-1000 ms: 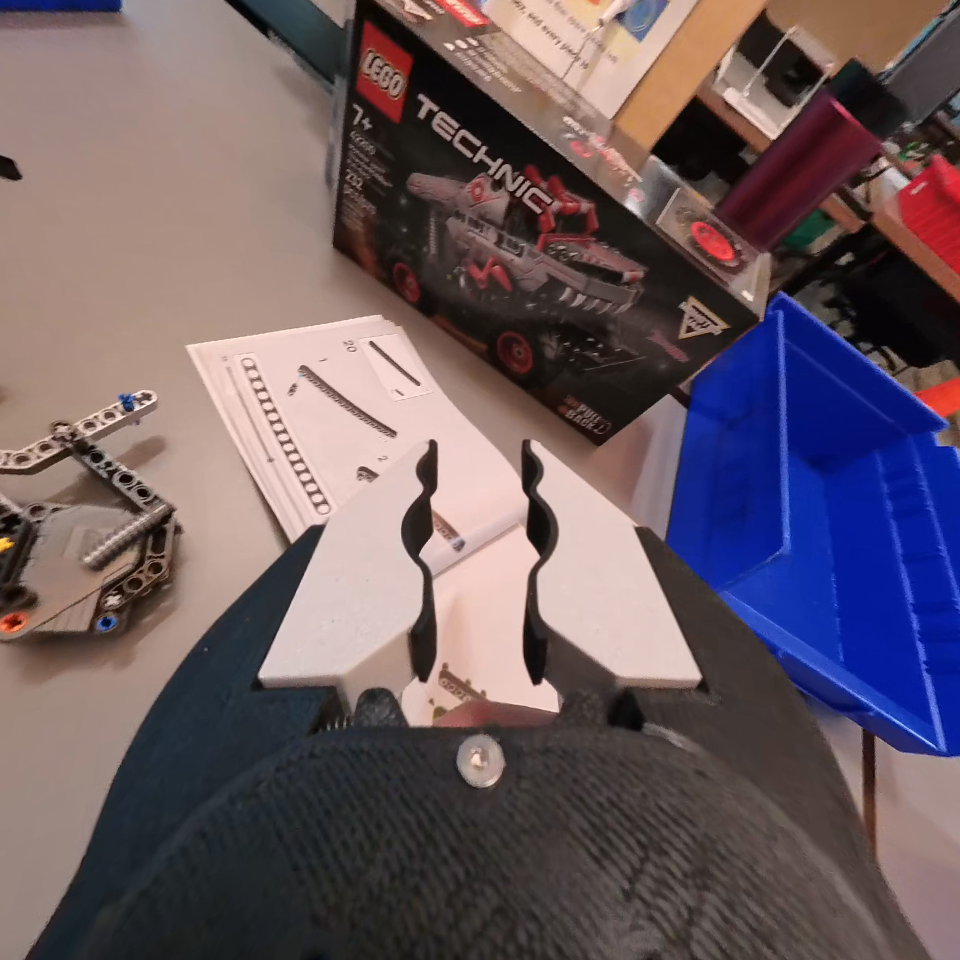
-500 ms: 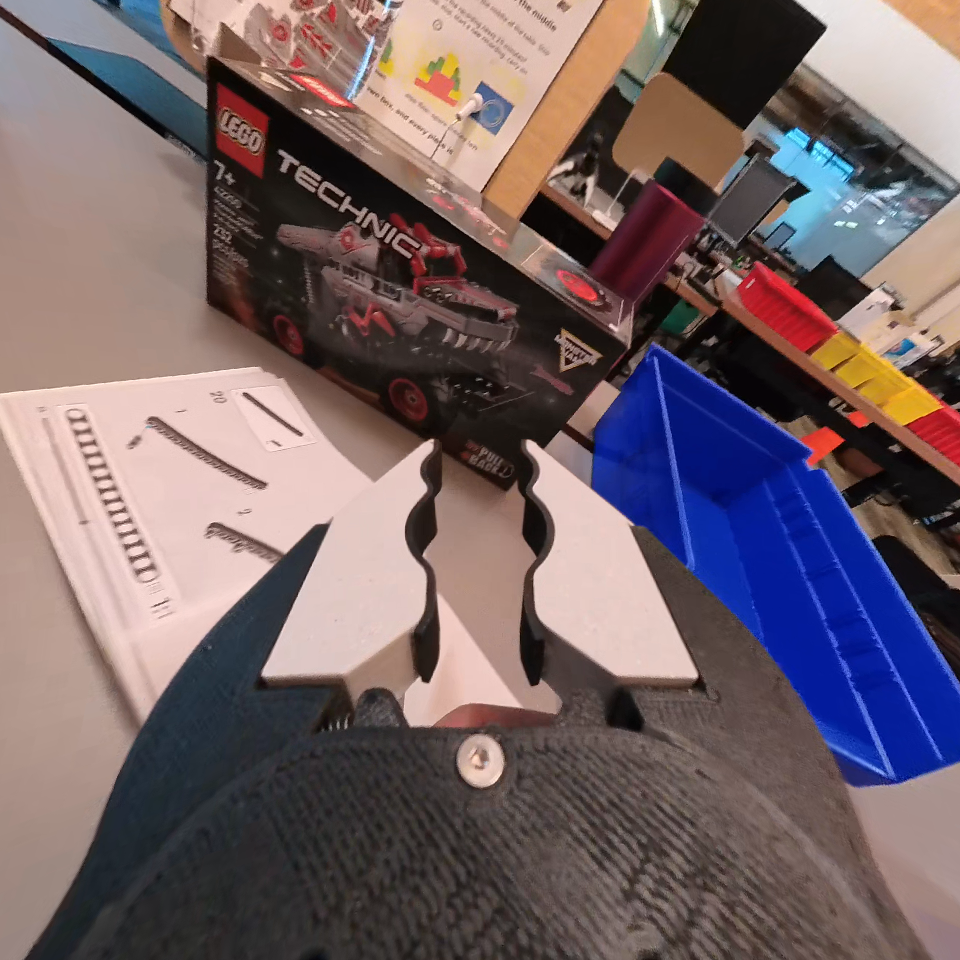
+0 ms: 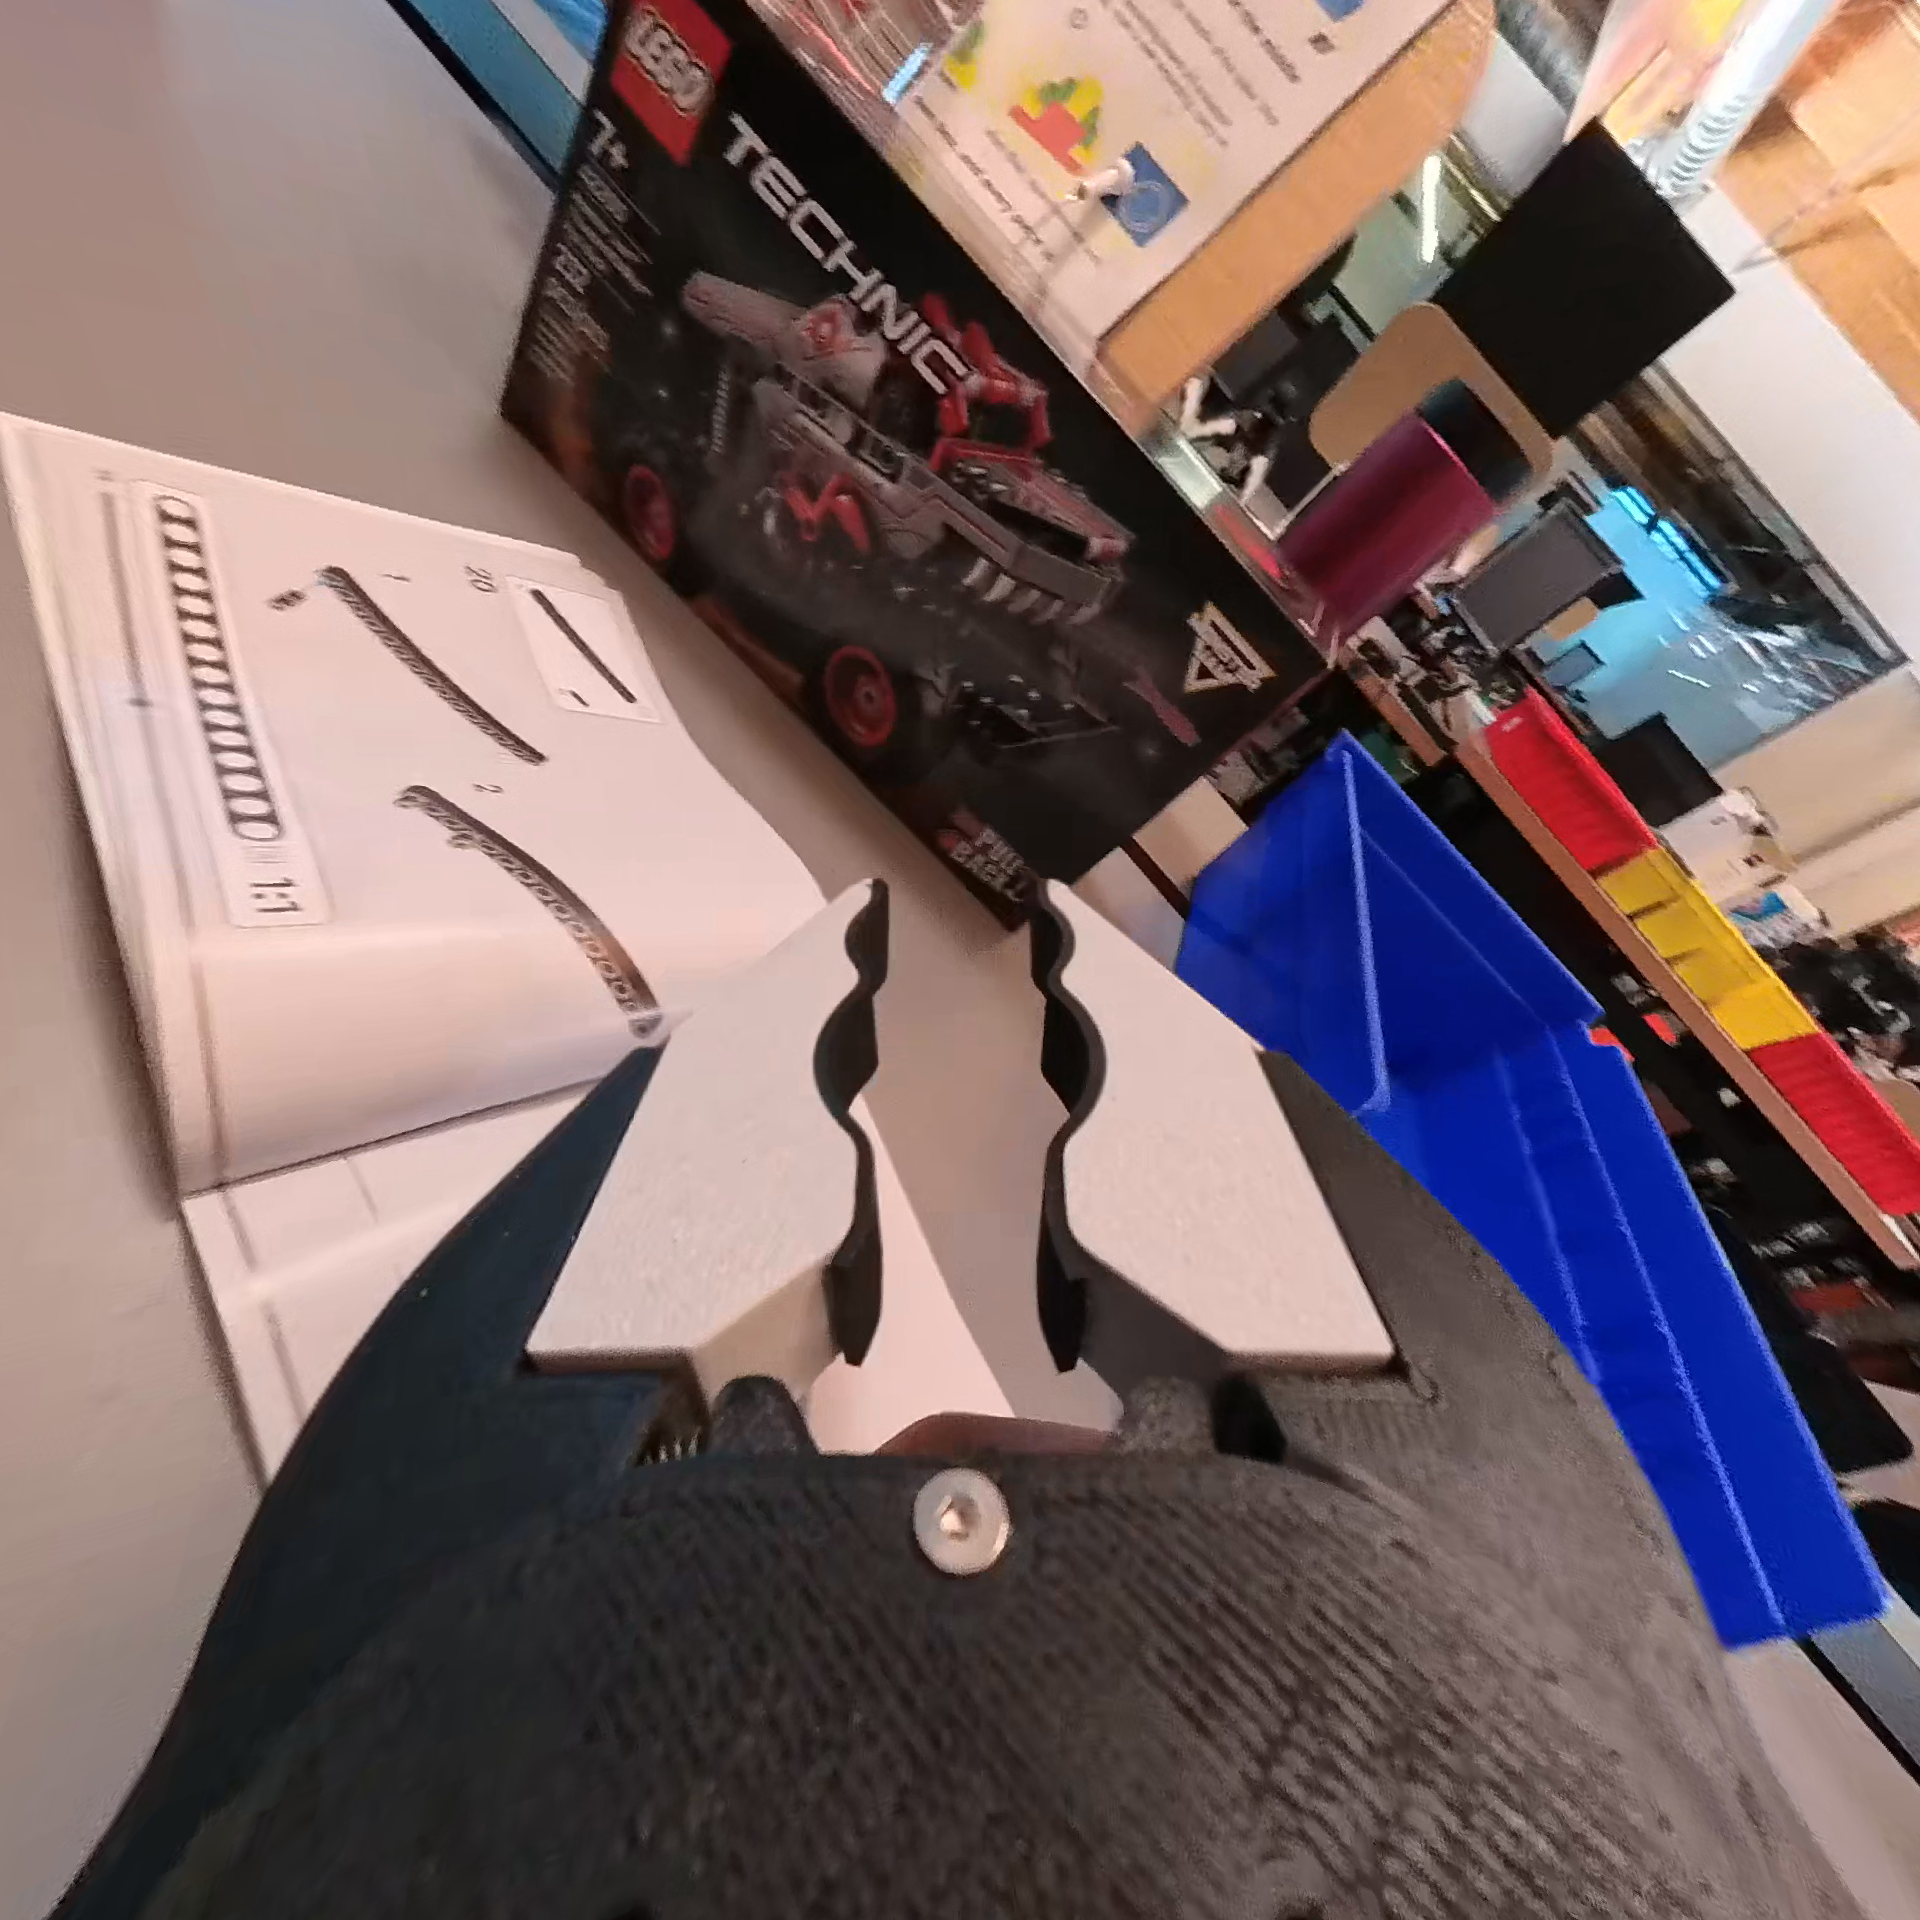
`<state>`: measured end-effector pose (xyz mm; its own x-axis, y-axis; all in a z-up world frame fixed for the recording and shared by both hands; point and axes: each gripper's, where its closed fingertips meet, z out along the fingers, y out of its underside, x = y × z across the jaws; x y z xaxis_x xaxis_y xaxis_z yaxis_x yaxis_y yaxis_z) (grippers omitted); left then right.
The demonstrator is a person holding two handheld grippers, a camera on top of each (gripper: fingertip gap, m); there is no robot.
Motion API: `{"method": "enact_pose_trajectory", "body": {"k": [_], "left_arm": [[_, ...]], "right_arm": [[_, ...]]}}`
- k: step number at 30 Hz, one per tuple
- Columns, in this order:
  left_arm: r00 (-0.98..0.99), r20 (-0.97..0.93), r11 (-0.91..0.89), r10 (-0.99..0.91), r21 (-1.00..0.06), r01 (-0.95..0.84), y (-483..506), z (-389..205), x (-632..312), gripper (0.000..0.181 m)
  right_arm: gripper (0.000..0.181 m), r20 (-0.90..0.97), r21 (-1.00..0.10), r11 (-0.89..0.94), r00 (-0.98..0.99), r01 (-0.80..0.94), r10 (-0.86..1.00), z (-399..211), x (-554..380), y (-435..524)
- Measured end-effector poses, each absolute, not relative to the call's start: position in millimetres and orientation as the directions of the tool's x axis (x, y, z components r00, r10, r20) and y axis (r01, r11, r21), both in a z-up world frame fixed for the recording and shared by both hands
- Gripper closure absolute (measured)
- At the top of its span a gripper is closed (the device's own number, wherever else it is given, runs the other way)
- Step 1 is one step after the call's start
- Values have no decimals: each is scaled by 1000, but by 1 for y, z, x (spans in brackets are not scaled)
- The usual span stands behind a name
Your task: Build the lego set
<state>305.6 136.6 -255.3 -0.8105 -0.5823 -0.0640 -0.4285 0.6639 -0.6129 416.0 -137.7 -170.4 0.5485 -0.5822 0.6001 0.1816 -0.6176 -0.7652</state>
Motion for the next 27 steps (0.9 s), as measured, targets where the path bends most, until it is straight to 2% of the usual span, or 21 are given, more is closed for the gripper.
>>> {"method": "enact_pose_trajectory", "body": {"k": [5, 8, 12, 17, 20, 24, 27], "left_arm": [[-827, -46, 652, -560, -640, -407, 121, -257, 305, 176], [-816, -66, 646, -574, -649, -402, 127, -251, 304, 167], [-773, -77, 542, -630, -757, -366, 144, -204, 301, 163], [-516, -190, 384, -835, -873, -300, 224, -122, 305, 169], [-356, -213, 317, -910, -911, -264, 280, -88, 295, 172], [-198, -237, 292, -951, -899, -327, 352, -88, 279, 173], [-116, -231, 258, -966, -883, -392, 396, -101, 267, 173]], "right_arm": [[156, 655, -722, -669, 484, 177, -580, -169, 421, -146], [157, 649, -735, -656, 465, 175, -603, -165, 423, -148], [157, 656, -733, -655, 448, 184, -608, -164, 423, -146], [157, 658, -739, -644, 424, 199, -623, -162, 424, -143], [148, 604, -786, -586, 445, 197, -661, -161, 424, -141], [133, 562, -822, -535, 430, 195, -707, -160, 426, -146], [132, 584, -810, -546, 361, 211, -727, -157, 428, -155]]}}
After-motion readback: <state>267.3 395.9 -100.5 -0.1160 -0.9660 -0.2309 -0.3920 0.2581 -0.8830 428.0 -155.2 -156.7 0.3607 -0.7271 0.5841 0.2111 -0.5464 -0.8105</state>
